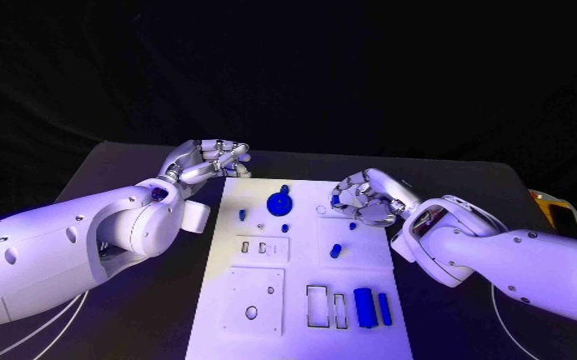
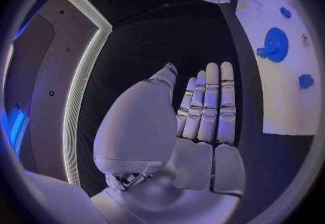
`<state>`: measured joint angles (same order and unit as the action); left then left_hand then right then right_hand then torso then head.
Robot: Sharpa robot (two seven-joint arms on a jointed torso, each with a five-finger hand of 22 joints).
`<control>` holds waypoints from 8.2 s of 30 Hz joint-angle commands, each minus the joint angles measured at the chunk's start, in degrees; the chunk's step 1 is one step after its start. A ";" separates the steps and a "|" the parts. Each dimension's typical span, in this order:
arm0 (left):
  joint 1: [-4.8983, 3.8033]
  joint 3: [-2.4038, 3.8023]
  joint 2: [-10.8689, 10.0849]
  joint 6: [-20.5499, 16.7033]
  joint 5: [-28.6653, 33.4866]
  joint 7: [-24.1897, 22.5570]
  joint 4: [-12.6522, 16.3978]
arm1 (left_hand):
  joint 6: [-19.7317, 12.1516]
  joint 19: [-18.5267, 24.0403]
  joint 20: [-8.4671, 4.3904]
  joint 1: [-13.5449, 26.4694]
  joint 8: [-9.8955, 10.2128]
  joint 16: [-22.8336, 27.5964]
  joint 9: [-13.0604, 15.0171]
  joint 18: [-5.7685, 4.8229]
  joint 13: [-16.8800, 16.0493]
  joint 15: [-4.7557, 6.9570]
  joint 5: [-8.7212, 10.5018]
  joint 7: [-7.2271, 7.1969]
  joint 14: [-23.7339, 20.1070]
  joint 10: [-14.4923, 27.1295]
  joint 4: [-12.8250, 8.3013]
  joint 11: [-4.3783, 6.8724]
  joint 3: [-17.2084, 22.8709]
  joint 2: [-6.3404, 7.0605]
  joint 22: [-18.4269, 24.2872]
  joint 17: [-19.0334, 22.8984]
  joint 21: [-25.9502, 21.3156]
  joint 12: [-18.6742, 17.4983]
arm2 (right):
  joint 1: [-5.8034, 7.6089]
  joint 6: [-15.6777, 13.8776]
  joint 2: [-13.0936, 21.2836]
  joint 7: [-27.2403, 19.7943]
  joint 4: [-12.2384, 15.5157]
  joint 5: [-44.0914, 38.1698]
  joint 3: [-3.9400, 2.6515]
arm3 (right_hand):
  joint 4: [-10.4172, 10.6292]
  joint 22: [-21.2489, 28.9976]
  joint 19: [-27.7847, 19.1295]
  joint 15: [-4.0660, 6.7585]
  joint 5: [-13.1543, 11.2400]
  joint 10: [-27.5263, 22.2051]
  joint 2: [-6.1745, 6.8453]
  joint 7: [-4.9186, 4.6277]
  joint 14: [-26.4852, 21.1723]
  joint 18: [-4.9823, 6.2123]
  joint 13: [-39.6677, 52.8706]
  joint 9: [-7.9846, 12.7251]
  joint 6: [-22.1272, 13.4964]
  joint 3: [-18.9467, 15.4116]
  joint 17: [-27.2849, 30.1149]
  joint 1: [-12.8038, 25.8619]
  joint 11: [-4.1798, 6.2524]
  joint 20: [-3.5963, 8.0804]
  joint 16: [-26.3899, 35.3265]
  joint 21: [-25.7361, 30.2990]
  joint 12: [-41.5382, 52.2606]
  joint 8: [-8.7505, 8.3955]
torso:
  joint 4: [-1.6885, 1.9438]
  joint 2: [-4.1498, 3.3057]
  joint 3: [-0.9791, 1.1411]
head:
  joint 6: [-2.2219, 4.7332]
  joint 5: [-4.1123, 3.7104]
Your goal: Assemble the parts on the task board
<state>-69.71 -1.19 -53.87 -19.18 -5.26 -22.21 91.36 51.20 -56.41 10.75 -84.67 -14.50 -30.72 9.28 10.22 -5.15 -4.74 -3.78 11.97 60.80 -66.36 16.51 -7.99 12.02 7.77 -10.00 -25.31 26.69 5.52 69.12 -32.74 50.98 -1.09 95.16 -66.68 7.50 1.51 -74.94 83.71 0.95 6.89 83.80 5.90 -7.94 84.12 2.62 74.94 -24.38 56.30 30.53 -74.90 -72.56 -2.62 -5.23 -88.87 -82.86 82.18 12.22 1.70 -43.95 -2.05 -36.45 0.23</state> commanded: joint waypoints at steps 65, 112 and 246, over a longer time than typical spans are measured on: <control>0.07 -0.11 2.45 1.80 0.14 0.26 -2.10 | -0.16 0.35 0.09 0.31 0.13 -0.25 -0.09 0.20 0.02 -0.13 0.28 0.38 -0.30 0.18 0.04 -0.34 -0.04 -0.06 -0.09 -0.16 0.27 -0.17 | -5.18 7.22 -17.71 16.17 -4.19 -17.50 1.83 | 0.86 -6.63 -0.09 0.54 -0.17 -0.12 2.27 0.94 4.89 -0.10 6.38 -1.09 0.43 -0.81 -10.29 3.36 0.25 0.51 -0.02 0.58 -0.26 1.59 | -0.01 1.34 -0.18 | -3.37 2.28; 0.17 -0.22 2.35 5.81 -13.54 11.15 -3.20 | 3.77 -9.12 -5.05 3.88 -3.04 -27.10 2.10 0.21 -8.06 4.80 0.18 -3.52 14.53 -8.52 0.21 4.24 -1.54 -0.22 -7.46 -19.57 14.30 11.45 | -3.16 -3.44 -9.06 3.13 2.51 -6.32 1.28 | 10.51 -3.36 -2.90 -2.15 2.36 -4.59 3.64 -2.39 4.06 1.06 1.81 2.76 -8.49 -18.60 -7.13 0.62 -2.83 -2.00 0.90 5.25 -4.29 -3.86 | -0.22 2.32 0.13 | -3.16 2.62; -1.53 -1.88 12.63 27.28 -46.85 50.38 -6.37 | -1.64 -12.62 -8.56 14.56 -27.35 -54.59 36.15 -3.37 -48.76 9.10 -0.78 -8.90 26.46 -7.60 -8.93 9.17 43.10 6.50 -45.35 -54.11 49.18 60.47 | 2.67 1.55 2.88 -3.60 -4.11 21.77 1.20 | 12.85 0.66 -5.66 -1.22 7.35 -7.23 2.18 -1.40 3.11 2.17 -1.71 2.16 -6.82 -19.75 -3.16 -2.00 -1.88 -1.12 2.64 10.47 -7.29 -0.43 | 0.20 4.67 1.19 | -6.59 3.08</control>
<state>-71.21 -3.13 -41.12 10.58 -53.56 28.57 84.54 49.56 -68.78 2.26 -69.95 -41.51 -85.09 40.98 7.52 -53.81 4.09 -4.41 3.39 84.15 -73.66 15.42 1.15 46.96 14.83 -55.25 -74.91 75.50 65.85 71.84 -31.67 53.83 -4.32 91.01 -44.41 8.70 14.08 -74.37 78.25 -0.72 13.87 76.84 8.01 -9.40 83.92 4.42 73.28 -22.12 49.77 10.84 -74.91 -74.06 -4.48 -6.36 -86.43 -72.65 75.08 11.51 1.87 -39.27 -0.88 -43.04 3.35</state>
